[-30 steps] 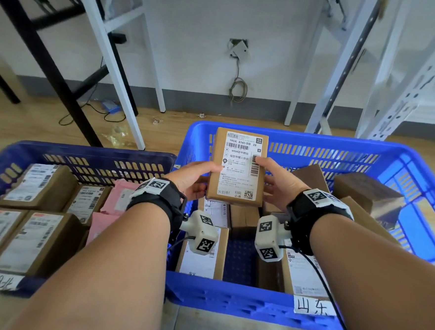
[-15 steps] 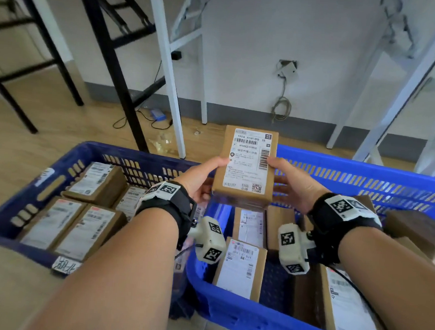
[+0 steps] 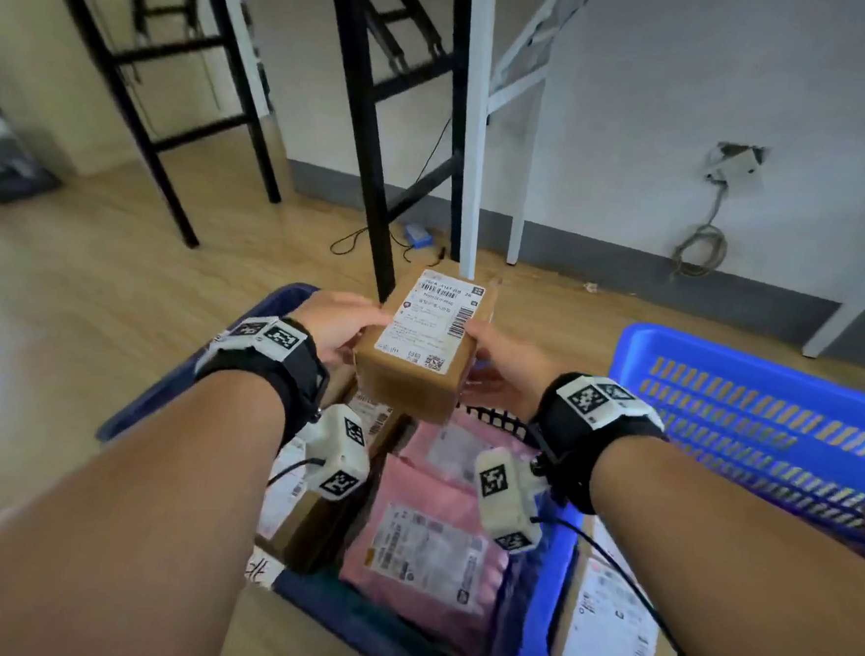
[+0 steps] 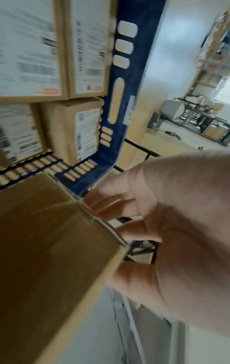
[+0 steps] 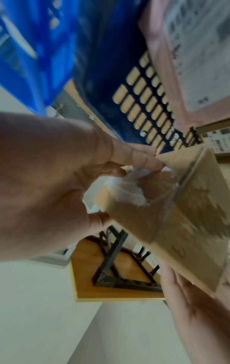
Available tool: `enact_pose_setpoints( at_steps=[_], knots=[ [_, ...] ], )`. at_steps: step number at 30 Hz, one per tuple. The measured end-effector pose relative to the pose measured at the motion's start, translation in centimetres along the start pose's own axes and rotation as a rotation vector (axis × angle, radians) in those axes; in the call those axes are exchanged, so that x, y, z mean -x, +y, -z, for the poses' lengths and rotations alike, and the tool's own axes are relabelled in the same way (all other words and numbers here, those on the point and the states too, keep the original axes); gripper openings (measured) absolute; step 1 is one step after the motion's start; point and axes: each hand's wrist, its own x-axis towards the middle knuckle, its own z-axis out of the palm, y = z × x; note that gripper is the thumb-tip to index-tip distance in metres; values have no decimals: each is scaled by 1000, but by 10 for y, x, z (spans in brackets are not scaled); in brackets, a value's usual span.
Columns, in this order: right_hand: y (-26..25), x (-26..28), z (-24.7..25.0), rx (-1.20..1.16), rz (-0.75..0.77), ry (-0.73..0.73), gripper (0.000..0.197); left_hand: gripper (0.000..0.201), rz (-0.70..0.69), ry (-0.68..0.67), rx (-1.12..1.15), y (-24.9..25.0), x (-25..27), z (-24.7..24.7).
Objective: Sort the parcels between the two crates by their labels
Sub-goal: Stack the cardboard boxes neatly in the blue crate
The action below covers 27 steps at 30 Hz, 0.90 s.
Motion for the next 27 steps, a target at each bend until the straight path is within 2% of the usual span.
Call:
enact_pose_setpoints(
  at_steps=[3, 8, 9, 12, 14, 16, 18, 22, 27],
  knots=[
    [10, -28, -40, 3, -51, -43, 32, 15, 4, 42, -65, -24, -29, 22],
    [34, -62, -78, 132, -36, -60, 20, 8, 59, 31, -195, -81, -64, 39],
    [41, -67, -82, 174, -34, -52, 21, 11, 71, 42, -188, -90, -68, 40],
    [56, -74, -91, 274, -72, -36, 39, 13, 115, 80, -135, -111, -72, 44],
    [61, -76, -91, 247, -122, -45, 36, 23, 128, 116, -91, -121, -74, 42],
    [62, -78, -89, 218, -160, -47, 32, 38, 127, 157, -102, -124, -76, 36],
    [63, -83, -85, 213, -186, -51, 33, 41, 128, 189, -173, -122, -76, 32],
    [64, -90, -87, 223, -219, -34, 34, 34, 140, 280, -328, -119, -78, 30],
    [68, -99, -91, 229, -253, -60, 25, 32, 118, 294, -472, -121, -80, 27]
  ],
)
